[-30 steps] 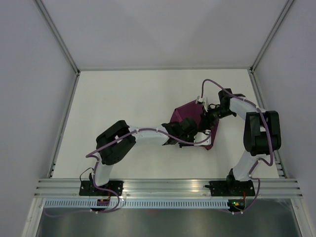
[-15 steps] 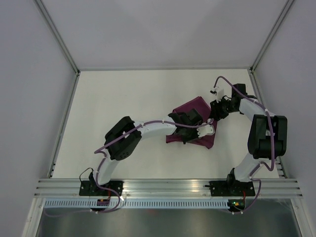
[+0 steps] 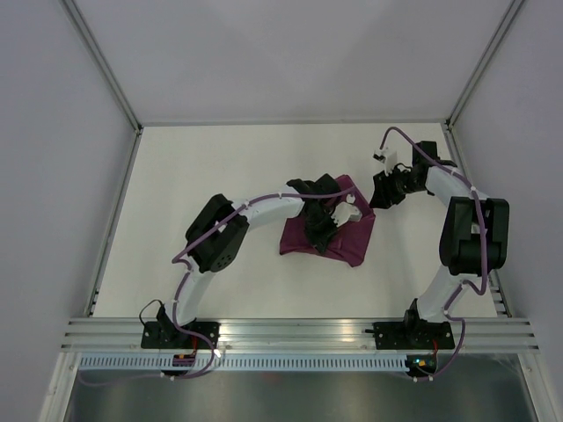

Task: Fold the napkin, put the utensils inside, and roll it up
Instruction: Roll the napkin with the utensil

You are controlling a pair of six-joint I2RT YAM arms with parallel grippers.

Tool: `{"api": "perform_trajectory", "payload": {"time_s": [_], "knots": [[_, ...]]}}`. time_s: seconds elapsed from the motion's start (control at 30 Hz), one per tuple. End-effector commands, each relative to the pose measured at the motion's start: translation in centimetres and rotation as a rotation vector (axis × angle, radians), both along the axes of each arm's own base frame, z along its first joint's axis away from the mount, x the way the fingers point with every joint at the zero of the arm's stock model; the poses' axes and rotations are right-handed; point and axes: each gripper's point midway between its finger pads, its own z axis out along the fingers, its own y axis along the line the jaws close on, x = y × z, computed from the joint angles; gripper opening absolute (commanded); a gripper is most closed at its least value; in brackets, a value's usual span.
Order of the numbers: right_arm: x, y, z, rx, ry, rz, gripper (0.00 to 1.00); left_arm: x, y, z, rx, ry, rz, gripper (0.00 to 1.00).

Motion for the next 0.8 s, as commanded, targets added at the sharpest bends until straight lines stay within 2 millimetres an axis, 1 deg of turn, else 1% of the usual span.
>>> {"api": "perform_trajectory", "payload": {"time_s": [0.0, 0.13, 0.2, 0.23, 0.27, 0.37, 0.43, 0.47, 0.5, 0.53, 0.57, 0.63, 0.67, 0.73, 0.77], "knots": [[1.1, 1.4, 1.0, 0.032, -0.018, 0.064, 0.50, -1.6, 2.6, -1.8, 0.096, 0.175, 0.091, 0.02], [1.4, 2.8, -0.1, -0.022, -0.018, 0.087, 0.50, -1.1, 3.0, -2.1, 0.095, 0.187, 0.106, 0.02], [1.2, 2.6, -0.5, -0.032, -0.011, 0.079, 0.50, -1.1, 2.8, -1.7, 0.078, 0.202, 0.108, 0.02], [1.0, 2.5, -0.4, -0.038, -0.011, 0.082, 0.50, -0.9, 2.9, -1.6, 0.072, 0.207, 0.118, 0.02], [0.9, 2.5, -0.3, -0.038, -0.013, 0.086, 0.49, -1.0, 2.8, -1.3, 0.055, 0.231, 0.119, 0.02], [-0.1, 2.8, 1.1, -0.029, -0.060, 0.126, 0.49, -0.9, 2.5, -0.8, 0.021, 0.286, 0.133, 0.02], [-1.1, 3.3, 1.8, -0.009, -0.085, 0.182, 0.50, -1.1, 2.5, -0.8, 0.020, 0.318, 0.135, 0.02], [-1.8, 3.4, 2.5, -0.003, -0.103, 0.204, 0.50, -1.1, 2.5, -0.8, 0.020, 0.317, 0.136, 0.02], [-2.6, 3.6, 2.8, 0.001, -0.110, 0.246, 0.50, -1.0, 2.6, -0.8, 0.022, 0.321, 0.139, 0.02], [-3.6, 4.9, 3.2, 0.026, -0.119, 0.302, 0.50, -1.1, 2.6, -0.8, 0.024, 0.324, 0.139, 0.02], [-4.7, 5.2, 3.7, 0.037, -0.133, 0.326, 0.50, -1.1, 2.7, -0.9, 0.026, 0.324, 0.140, 0.02], [-6.3, 5.8, 4.1, 0.039, -0.165, 0.396, 0.52, -1.1, 2.7, -0.9, 0.027, 0.325, 0.140, 0.02], [-7.6, 6.2, 4.3, 0.047, -0.184, 0.422, 0.52, -1.1, 2.7, -0.9, 0.027, 0.323, 0.140, 0.02], [-8.6, 7.3, 4.2, 0.036, -0.235, 0.477, 0.54, -1.1, 2.7, -1.0, 0.029, 0.323, 0.141, 0.02], [-9.4, 7.6, 3.7, 0.022, -0.265, 0.495, 0.55, -1.1, 2.7, -1.1, 0.032, 0.321, 0.142, 0.02]]}}
